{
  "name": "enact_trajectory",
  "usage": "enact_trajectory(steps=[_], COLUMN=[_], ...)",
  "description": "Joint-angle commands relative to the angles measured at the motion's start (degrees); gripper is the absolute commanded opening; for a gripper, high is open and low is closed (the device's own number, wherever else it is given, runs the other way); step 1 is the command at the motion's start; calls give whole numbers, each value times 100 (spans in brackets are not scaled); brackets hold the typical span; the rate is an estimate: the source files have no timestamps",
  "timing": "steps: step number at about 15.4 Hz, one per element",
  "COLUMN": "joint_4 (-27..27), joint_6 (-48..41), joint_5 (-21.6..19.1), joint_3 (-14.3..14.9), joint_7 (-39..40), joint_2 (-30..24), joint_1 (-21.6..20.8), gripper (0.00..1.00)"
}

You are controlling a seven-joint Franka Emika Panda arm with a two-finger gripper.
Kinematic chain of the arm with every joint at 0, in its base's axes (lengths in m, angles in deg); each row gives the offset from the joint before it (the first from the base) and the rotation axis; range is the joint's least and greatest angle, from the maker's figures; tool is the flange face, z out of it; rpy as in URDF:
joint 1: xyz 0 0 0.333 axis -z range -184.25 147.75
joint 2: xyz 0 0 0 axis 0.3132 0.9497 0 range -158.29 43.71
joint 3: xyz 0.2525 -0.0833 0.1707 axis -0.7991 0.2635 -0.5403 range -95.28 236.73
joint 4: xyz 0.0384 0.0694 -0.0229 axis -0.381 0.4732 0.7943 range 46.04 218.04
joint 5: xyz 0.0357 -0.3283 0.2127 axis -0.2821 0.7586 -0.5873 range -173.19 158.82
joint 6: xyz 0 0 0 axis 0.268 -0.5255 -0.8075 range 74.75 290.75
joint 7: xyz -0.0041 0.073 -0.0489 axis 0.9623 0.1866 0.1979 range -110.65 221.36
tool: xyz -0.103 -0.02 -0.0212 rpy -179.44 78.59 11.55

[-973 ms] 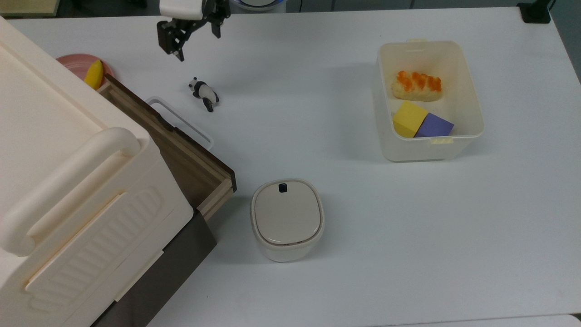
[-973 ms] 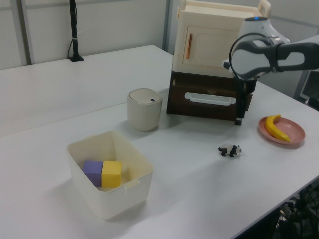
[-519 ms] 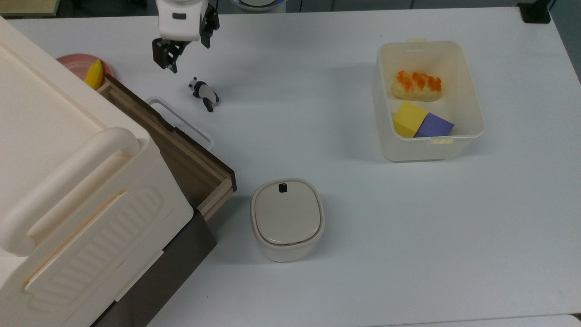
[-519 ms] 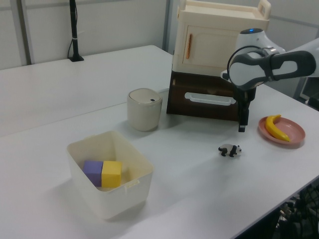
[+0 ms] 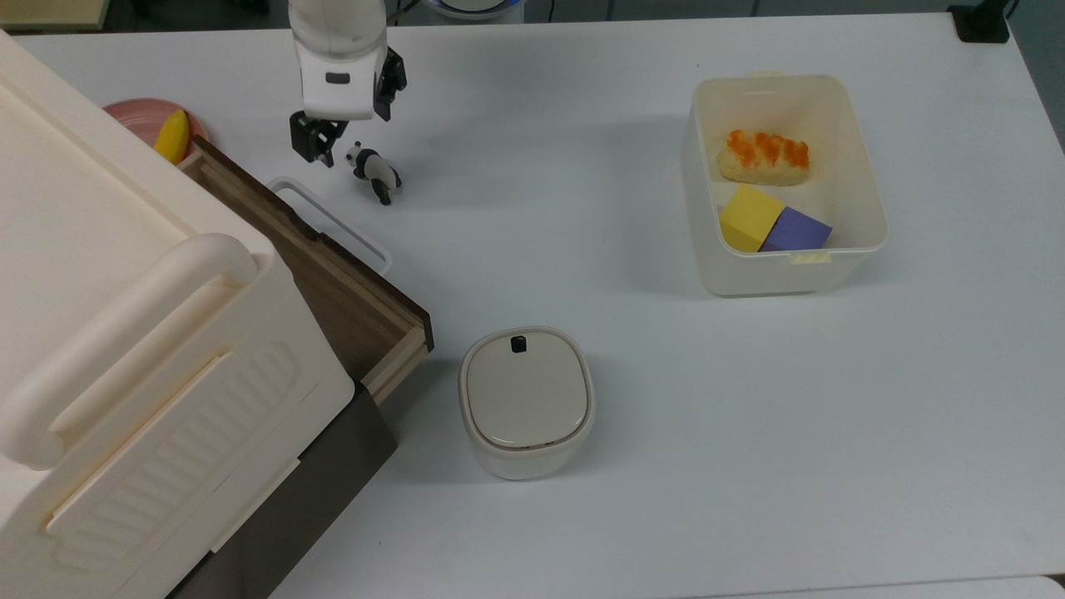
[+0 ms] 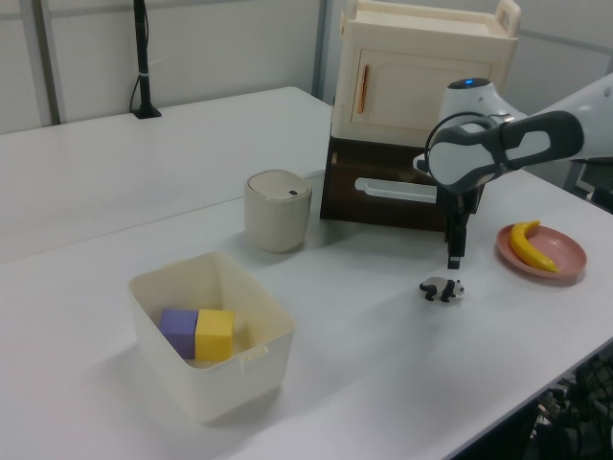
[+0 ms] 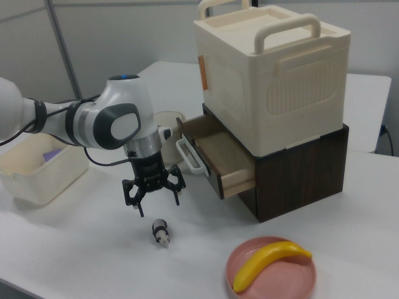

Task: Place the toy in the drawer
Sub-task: 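Close the gripper on the black-and-white panda toy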

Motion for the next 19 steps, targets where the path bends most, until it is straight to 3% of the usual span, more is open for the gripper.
enact_trajectory(steps=[1, 9, 13, 15, 17, 18, 19], joint_4=[114, 0, -36, -106, -115, -124, -150], joint_6=[192, 201, 315, 315, 324, 315, 315], joint_5=[84, 119, 180, 216, 251, 251, 251], joint_3=[4, -31, -22, -31, -31, -31, -31], joint_7=[71, 1, -140, -237, -237, -237, -237], joint_2=[112, 560, 710, 780, 789, 789, 789], joint_1=[-29, -108, -196, -205, -196, -196, -196], gripper=[100, 100, 96, 90, 59, 38, 25])
